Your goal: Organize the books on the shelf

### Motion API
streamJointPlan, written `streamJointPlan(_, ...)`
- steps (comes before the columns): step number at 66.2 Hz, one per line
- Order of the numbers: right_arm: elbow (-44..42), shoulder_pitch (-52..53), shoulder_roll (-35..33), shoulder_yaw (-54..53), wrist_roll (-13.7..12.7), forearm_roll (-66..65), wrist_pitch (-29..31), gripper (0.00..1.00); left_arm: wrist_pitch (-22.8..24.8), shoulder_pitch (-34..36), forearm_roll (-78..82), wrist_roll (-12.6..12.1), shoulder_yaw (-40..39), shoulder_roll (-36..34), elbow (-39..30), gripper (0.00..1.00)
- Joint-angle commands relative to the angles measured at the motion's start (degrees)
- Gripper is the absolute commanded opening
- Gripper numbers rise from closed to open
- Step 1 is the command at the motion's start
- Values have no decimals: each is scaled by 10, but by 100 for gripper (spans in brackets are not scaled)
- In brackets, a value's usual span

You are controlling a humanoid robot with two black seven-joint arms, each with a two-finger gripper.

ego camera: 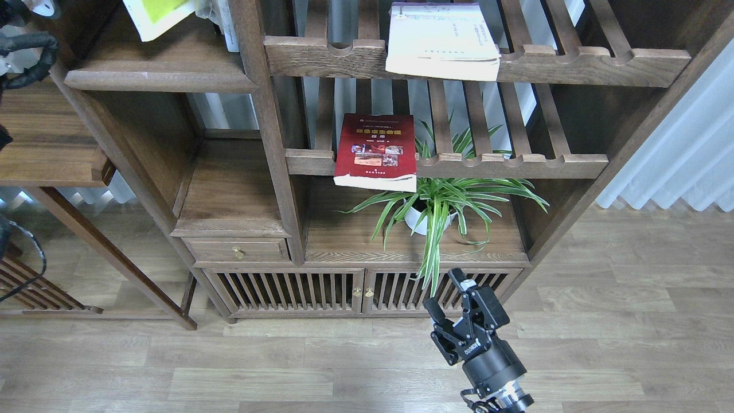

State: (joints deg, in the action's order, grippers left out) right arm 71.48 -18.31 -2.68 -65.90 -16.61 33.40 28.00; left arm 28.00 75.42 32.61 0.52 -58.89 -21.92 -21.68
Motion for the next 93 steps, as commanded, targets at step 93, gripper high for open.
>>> streamJointPlan(93,8,-31,-10,-4,0,27,0,98,0,-77,0,23,-72,36,-65,3)
